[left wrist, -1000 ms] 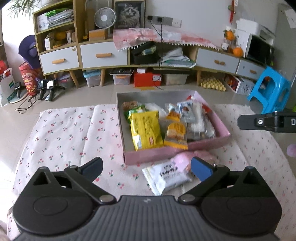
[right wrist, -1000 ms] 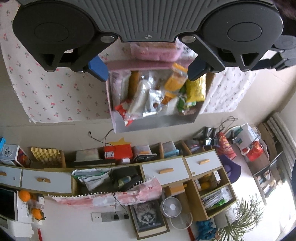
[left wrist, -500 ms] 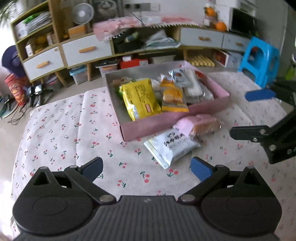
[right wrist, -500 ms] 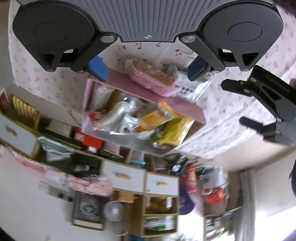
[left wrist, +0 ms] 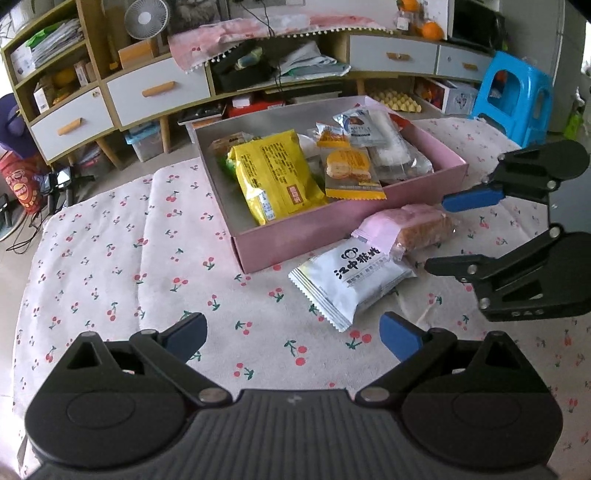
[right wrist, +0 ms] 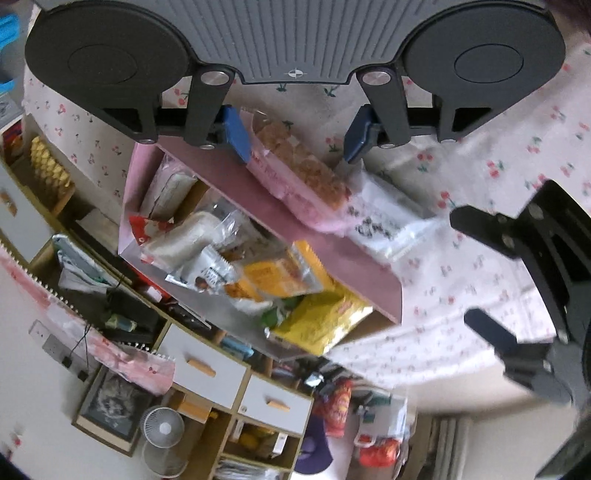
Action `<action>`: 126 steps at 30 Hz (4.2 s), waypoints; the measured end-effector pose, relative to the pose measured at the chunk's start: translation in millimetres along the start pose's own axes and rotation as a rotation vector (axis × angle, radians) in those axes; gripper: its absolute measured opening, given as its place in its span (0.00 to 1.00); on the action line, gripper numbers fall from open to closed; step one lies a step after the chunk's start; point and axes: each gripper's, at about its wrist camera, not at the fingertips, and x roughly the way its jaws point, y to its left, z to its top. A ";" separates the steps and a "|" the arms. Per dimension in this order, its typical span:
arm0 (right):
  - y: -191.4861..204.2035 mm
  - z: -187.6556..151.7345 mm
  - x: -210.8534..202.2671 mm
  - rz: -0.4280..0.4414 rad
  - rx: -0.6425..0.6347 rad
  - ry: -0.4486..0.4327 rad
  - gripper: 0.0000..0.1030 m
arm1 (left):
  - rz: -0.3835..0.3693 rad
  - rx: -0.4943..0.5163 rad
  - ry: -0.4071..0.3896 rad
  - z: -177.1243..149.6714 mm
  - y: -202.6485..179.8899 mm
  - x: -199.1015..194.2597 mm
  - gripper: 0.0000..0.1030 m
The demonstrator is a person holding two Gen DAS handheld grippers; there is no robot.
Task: Organize snacks
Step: 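Move both tools back over the pink-wrapped bar and white packet, then grasp the pink-wrapped bar with the right tool while the left tool grasps the white printed packet, then lift and carry the pink bar and white packet over the pink box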
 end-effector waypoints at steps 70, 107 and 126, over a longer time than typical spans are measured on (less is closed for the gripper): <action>-57.0 -12.9 -42.6 0.082 0.473 0.072 0.23 | -0.071 0.094 0.031 27.4 -59.6 39.1 0.55; -94.8 30.0 -64.5 0.070 0.743 -0.084 0.23 | -0.042 -0.229 -0.170 77.8 -10.0 -14.3 0.43; -131.5 34.0 -32.5 0.041 0.828 -0.101 0.23 | -0.034 -0.288 -0.143 151.4 24.8 47.3 0.47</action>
